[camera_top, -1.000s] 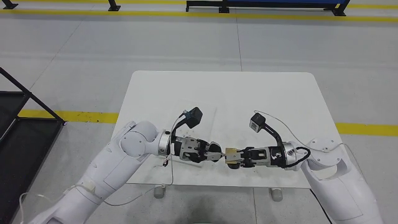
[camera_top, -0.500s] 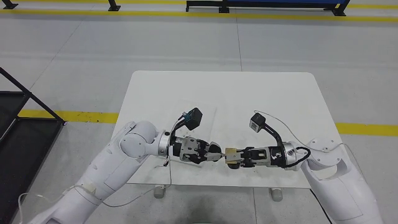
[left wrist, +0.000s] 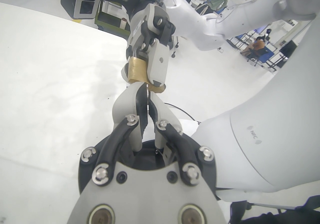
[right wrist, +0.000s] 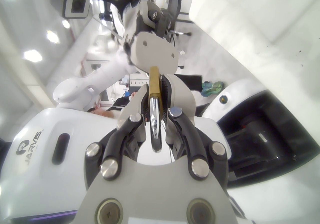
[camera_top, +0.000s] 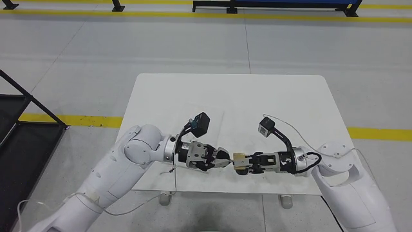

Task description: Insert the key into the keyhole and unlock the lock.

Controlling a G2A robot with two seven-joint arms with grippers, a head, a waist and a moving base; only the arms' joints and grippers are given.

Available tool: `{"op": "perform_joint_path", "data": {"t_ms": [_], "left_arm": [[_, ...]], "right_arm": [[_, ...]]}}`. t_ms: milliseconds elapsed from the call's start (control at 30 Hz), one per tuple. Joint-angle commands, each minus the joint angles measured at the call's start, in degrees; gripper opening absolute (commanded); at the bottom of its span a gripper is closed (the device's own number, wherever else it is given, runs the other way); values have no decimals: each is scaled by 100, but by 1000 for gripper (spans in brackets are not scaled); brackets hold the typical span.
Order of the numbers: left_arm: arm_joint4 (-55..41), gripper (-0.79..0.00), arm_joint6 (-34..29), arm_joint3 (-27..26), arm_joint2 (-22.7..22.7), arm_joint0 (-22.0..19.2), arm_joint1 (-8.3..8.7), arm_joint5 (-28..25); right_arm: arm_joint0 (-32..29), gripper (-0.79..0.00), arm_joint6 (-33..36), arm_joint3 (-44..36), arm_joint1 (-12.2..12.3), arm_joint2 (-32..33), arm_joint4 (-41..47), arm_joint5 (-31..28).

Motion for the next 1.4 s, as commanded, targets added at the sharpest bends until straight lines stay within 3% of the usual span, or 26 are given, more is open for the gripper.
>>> {"op": "perform_joint_path", "data": {"t_ms": [0,1367], "left_arm": [[115,-785,78,-24,-6,18,5,-23],[1779,-785,1271,-371,-84,198,93,-345]], "right_arm": [[0,-785,0,0,0,0,0,0],[0,-785,0,0,0,0,0,0]]}}
